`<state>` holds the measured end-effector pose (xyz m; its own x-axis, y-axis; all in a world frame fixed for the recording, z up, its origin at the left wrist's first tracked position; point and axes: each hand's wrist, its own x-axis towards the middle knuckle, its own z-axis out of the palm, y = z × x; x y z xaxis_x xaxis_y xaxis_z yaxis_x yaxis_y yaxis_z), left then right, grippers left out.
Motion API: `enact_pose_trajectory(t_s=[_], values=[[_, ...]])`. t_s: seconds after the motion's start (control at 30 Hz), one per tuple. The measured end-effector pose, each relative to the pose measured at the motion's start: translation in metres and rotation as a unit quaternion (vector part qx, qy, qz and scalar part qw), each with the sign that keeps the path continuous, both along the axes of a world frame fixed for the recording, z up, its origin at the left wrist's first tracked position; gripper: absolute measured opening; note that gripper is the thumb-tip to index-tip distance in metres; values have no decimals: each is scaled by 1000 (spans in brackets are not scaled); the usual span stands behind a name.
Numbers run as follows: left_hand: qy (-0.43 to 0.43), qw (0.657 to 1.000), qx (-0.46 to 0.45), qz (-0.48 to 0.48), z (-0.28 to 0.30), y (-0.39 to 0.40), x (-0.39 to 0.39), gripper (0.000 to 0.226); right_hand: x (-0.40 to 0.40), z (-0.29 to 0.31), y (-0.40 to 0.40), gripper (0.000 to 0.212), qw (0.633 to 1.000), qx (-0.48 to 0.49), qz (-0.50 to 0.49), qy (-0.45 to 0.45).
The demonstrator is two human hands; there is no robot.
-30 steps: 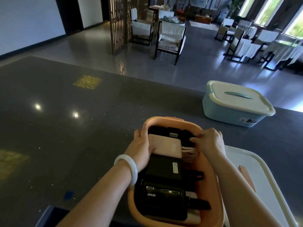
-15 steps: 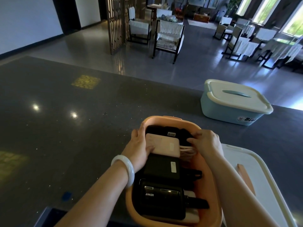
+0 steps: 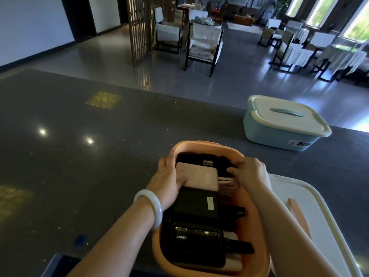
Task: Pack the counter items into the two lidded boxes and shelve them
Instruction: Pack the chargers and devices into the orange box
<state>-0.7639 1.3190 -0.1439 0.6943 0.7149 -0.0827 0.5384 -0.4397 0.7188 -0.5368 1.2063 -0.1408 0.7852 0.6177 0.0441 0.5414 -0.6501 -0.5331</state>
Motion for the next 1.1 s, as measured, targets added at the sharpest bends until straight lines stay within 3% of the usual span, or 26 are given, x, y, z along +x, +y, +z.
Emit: enact_pose_trajectory(t_s=[0.93,1.03,1.1], values=[[11,1000,9,2,-2,1,-1,85,3,0,-1,32,999,21,23,-41],[10,1000,3,4,1,0,-1,83,2,2,-1,26,995,21,38,-86],[-6,1000,-2,0,3,-1,-1,80,-5,6,-3,21,989,80,30,-118]])
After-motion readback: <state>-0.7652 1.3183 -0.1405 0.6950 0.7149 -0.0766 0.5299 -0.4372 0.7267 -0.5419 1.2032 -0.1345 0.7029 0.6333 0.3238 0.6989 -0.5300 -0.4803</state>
